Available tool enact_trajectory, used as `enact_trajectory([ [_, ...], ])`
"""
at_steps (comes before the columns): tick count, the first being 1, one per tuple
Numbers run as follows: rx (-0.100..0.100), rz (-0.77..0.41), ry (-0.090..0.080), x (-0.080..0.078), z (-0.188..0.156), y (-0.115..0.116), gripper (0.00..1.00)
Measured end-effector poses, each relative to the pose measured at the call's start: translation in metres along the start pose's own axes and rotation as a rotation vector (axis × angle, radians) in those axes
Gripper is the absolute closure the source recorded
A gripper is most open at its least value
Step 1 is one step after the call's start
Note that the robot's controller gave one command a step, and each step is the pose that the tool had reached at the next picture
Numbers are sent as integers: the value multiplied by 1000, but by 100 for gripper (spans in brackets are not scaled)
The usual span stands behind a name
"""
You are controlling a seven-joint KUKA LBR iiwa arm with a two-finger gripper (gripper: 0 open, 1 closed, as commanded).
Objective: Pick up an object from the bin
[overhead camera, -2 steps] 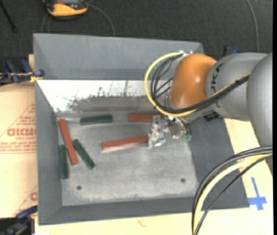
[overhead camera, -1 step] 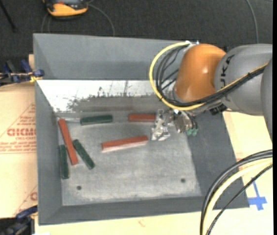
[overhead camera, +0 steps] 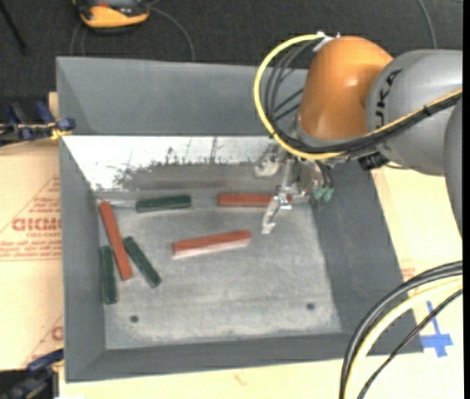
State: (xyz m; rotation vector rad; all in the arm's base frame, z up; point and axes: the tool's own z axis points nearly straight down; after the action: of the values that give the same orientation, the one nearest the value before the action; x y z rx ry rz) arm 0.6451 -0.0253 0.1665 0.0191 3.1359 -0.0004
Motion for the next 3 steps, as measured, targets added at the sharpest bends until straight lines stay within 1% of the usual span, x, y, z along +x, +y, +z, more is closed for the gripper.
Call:
enact_trajectory([
  [1, 0, 0, 0, 0, 0, 0, 0],
  [2, 4, -164, -4, 12, 84, 51, 100],
  [3, 4, -164, -4, 12, 84, 51, 100],
])
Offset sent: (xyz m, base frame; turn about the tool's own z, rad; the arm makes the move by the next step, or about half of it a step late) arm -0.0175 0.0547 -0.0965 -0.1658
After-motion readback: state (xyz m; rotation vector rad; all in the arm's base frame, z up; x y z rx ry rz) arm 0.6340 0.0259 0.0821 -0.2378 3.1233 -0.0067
